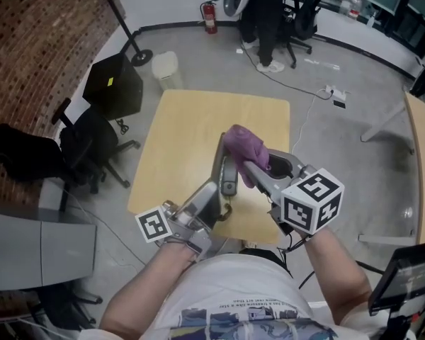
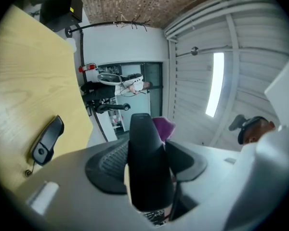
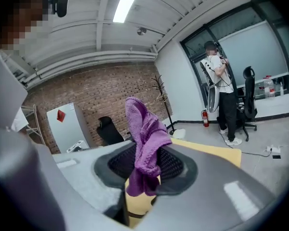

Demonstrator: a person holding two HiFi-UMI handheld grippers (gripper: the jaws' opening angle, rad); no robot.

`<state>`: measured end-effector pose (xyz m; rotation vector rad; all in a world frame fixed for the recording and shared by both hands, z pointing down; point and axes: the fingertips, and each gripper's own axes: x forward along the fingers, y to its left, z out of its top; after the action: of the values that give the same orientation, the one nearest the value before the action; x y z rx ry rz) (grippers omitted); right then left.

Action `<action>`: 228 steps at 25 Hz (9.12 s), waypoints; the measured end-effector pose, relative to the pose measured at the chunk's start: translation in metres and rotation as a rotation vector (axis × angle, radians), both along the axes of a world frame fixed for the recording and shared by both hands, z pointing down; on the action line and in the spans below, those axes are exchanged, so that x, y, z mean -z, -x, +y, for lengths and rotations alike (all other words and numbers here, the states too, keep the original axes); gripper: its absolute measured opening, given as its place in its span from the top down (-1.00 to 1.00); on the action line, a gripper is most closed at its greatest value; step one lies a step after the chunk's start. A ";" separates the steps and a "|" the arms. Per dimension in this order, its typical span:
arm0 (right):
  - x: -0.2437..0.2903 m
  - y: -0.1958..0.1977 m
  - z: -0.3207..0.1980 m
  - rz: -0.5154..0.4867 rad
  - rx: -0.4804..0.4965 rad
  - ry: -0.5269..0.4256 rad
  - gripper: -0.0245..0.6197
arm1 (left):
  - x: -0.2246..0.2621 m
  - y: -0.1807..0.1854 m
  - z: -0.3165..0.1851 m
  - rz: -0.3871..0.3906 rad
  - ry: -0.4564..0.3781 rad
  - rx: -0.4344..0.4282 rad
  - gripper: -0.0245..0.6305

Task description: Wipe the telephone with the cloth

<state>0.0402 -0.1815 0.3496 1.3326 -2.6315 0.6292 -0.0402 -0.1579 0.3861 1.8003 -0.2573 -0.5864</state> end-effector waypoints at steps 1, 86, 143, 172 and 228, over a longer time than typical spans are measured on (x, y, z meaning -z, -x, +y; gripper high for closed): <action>0.000 0.003 0.002 0.014 0.009 -0.005 0.58 | 0.000 0.001 0.000 -0.008 -0.001 0.001 0.16; 0.009 0.031 0.024 -0.010 0.047 0.021 0.58 | 0.069 0.030 0.007 0.365 -0.072 -0.069 0.16; 0.013 0.070 0.047 0.145 0.182 -0.011 0.58 | 0.081 0.033 -0.002 0.393 -0.092 -0.118 0.16; -0.009 0.079 0.103 0.235 0.244 -0.010 0.58 | 0.060 0.024 -0.021 0.322 -0.079 -0.069 0.15; -0.107 -0.078 0.100 0.210 0.076 0.258 0.58 | -0.191 -0.009 -0.046 -1.090 -0.068 0.181 0.16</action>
<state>0.1178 -0.0814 0.4563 1.1504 -2.3311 0.7431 -0.0310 -0.2037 0.5770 2.0186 -1.1460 0.3360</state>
